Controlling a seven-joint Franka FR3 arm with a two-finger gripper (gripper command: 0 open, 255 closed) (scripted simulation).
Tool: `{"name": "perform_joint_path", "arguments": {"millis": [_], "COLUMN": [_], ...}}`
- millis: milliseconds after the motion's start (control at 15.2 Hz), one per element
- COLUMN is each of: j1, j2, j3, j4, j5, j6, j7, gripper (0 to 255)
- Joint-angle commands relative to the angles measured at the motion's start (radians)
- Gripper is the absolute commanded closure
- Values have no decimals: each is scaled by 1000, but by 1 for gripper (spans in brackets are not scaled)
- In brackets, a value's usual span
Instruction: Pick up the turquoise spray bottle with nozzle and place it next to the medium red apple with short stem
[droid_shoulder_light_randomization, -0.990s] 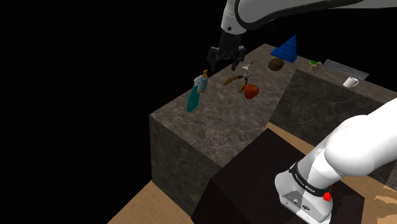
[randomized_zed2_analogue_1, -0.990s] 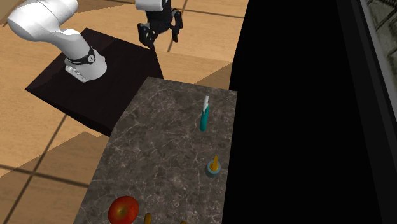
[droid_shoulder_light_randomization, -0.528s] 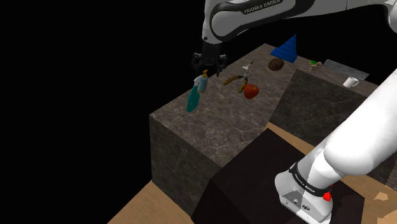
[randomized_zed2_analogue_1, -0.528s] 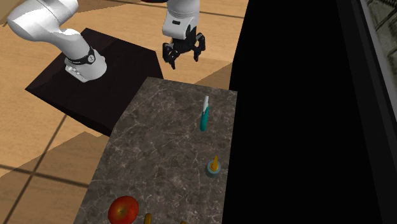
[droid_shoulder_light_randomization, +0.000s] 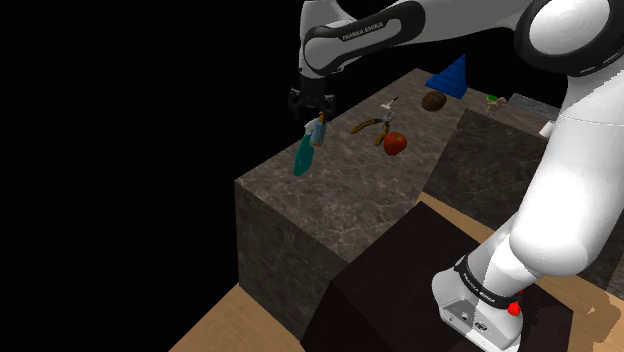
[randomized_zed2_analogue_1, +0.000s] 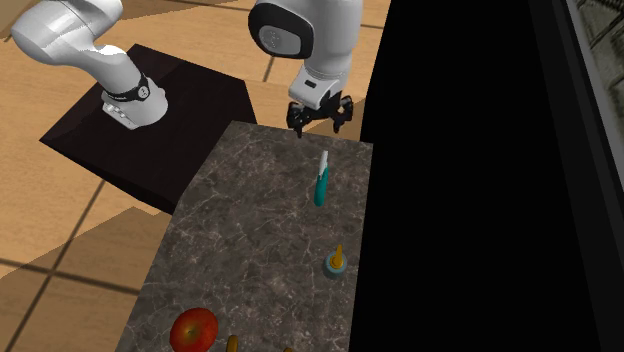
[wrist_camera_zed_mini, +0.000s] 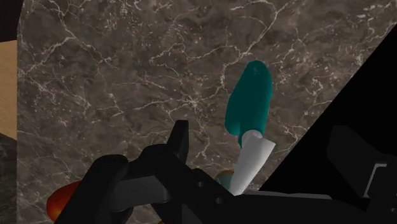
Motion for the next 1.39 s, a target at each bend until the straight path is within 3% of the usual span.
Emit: {"name": "perform_joint_path", "arguments": {"millis": [0,66,594,1122,1188,1320], "j1": [6,8,6,6,6,6], "j2": [82,118,162,162,162,162], "j3": [-18,-27,-36,-36,-36,-36], "j4": [72,110,72,72,72,72], "j5": [-6,-6,-19,-19,-19,-19], "j6": [5,2,83,83,83,83], "j7": [58,81,89,89,89,89], "gripper": [0,0,0,0,255,255]}}
